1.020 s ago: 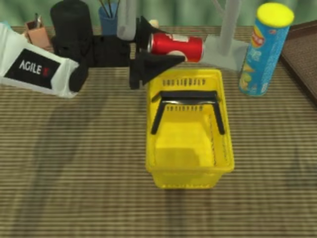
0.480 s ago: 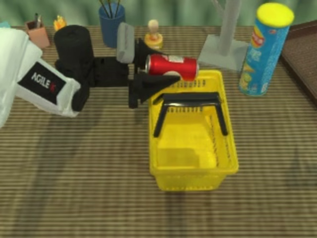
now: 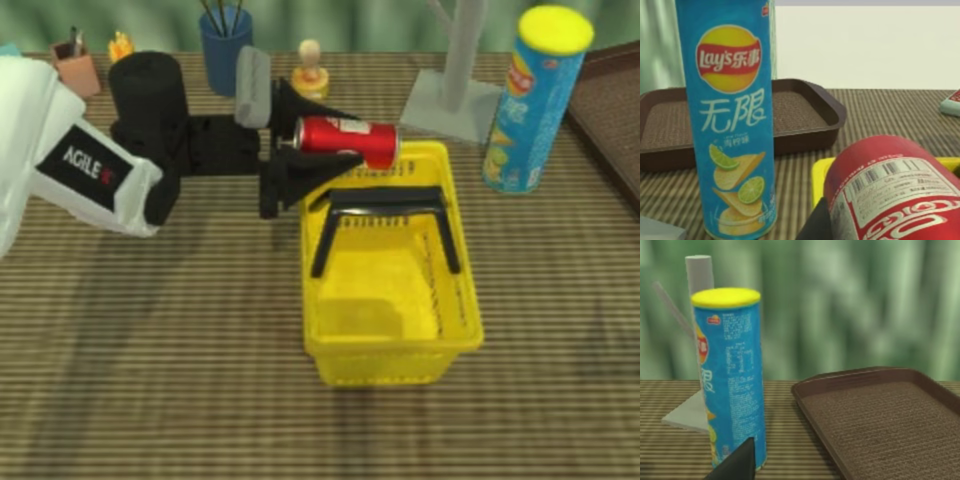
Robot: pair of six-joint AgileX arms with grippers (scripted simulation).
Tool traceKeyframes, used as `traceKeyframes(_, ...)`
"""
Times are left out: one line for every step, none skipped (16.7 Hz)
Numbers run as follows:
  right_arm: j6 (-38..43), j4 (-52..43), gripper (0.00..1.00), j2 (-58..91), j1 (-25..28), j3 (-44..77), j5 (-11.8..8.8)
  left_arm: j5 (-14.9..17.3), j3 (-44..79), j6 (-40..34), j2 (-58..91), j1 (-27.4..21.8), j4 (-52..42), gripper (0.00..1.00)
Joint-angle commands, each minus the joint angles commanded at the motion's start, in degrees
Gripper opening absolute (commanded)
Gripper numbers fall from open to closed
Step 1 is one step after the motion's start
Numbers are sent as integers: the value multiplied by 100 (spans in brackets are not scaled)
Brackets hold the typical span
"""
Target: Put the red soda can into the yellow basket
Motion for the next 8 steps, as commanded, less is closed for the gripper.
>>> traceKeyframes(0, 0, 100, 0, 0, 0, 0, 0, 0, 0, 0, 0, 0, 75)
traceKeyframes(0, 0, 100, 0, 0, 0, 0, 0, 0, 0, 0, 0, 0, 83)
traceKeyframes(0, 0, 100, 0, 0, 0, 0, 0, 0, 0, 0, 0, 0, 90)
traceKeyframes(0, 0, 100, 0, 0, 0, 0, 0, 0, 0, 0, 0, 0, 98)
traceKeyframes(0, 0, 100, 0, 0, 0, 0, 0, 0, 0, 0, 0, 0, 100)
traceKeyframes(0, 0, 100, 0, 0, 0, 0, 0, 0, 0, 0, 0, 0, 100)
traceKeyframes(0, 0, 100, 0, 0, 0, 0, 0, 0, 0, 0, 0, 0, 100)
traceKeyframes(0, 0, 100, 0, 0, 0, 0, 0, 0, 0, 0, 0, 0, 100)
